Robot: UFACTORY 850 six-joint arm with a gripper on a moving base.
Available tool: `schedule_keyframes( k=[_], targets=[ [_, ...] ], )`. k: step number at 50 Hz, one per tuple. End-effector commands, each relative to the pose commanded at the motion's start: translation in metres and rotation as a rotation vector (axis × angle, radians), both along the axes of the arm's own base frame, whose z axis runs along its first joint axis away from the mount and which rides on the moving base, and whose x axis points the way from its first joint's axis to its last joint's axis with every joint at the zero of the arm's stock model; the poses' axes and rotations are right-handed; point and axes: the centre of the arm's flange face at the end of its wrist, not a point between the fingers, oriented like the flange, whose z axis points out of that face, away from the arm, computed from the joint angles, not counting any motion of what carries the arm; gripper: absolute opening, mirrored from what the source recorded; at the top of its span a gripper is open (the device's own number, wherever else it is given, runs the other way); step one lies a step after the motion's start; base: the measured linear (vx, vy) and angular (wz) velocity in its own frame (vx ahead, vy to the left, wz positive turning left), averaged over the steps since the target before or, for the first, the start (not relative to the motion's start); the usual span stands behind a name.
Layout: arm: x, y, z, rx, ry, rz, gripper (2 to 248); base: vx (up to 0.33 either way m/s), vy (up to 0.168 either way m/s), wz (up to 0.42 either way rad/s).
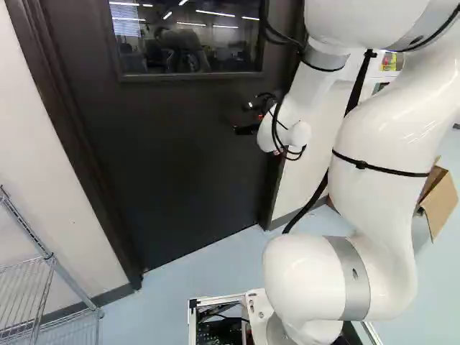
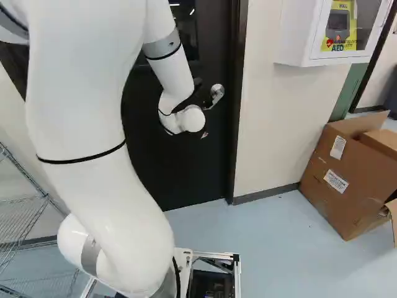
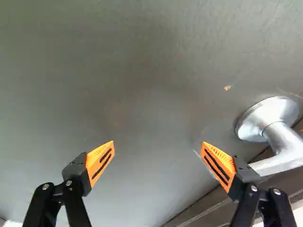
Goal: Open the door and move inside
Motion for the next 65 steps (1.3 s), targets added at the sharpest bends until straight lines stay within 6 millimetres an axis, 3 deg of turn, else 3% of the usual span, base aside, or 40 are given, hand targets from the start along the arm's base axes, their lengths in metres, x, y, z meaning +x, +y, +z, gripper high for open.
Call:
schedule_keyframes(
  k=[44, 65],
  targets=[
    [0.029, -0.005, -0.051, 0.017, 0.083, 0.001, 247, 0.001, 0.0, 0.0],
    [0.031, -0.005, -0.055, 0.018, 0.089, 0.002, 247, 0.0, 0.0, 0.0]
  ],
)
